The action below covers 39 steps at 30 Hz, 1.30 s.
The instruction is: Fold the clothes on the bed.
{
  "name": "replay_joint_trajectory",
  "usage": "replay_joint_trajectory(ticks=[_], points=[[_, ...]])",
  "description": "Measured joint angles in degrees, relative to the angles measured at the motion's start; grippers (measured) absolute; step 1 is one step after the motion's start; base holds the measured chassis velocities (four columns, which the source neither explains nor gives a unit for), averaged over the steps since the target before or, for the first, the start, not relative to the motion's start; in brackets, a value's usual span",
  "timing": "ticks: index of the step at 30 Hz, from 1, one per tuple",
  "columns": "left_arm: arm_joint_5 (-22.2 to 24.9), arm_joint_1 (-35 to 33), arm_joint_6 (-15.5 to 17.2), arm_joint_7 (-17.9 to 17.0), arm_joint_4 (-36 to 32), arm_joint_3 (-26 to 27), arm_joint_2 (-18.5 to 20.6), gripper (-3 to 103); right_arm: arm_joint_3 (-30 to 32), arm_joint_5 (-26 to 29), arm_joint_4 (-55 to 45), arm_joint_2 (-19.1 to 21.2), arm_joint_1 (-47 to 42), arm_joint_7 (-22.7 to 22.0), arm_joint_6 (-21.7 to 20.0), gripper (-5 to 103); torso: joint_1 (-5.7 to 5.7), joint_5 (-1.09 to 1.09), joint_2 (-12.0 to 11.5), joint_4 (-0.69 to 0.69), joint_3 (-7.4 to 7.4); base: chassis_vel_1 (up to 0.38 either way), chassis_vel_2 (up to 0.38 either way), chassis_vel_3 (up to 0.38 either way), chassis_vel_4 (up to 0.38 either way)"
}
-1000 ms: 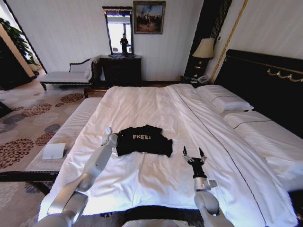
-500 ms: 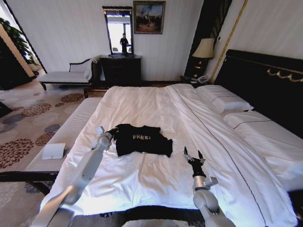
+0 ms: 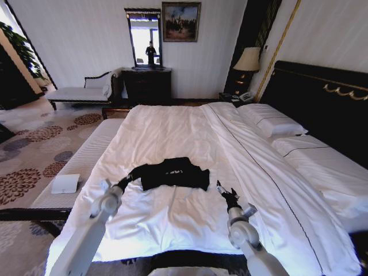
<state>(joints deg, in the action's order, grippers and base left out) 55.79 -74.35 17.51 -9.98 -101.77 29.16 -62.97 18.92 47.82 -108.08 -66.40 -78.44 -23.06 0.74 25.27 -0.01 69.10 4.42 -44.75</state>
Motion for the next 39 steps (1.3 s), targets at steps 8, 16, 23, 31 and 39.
replay_joint_trajectory(ticks=[8,16,23,31,39], points=[[-3.6,-11.4,-2.0,1.7,-3.5,7.0,-2.1,1,-3.7,5.6,-0.5,6.1,5.0,-1.3,-4.9,100,0.0,0.01,0.0,-0.04,-0.01,0.0,0.0,0.0,0.0],[-1.4,-14.8,-2.8,2.7,-4.0,11.0,-0.4,1,-8.5,11.7,2.3,11.1,14.0,1.6,-5.1,100,0.0,0.03,0.0,-0.02,-0.01,0.0,0.0,0.0,0.0],[-0.6,-16.9,-4.4,5.1,-1.9,15.3,-0.2,1,-25.3,18.6,8.8,14.9,32.3,1.4,-9.3,100,0.01,0.01,0.0,-0.01,-0.02,0.0,0.0,0.0,0.0],[-0.4,-15.3,-4.6,5.3,-0.4,15.8,-0.1,1,-40.2,18.5,20.3,10.7,46.7,1.9,-9.3,100,0.03,-0.02,0.0,-0.01,-0.02,0.0,0.0,0.0,0.0],[-1.2,-15.0,-5.0,5.6,-1.3,16.3,-0.1,1,-48.0,21.5,26.9,2.4,52.2,-0.8,-10.4,100,0.02,0.0,0.0,-0.01,-0.02,0.0,0.0,0.0,0.0]])
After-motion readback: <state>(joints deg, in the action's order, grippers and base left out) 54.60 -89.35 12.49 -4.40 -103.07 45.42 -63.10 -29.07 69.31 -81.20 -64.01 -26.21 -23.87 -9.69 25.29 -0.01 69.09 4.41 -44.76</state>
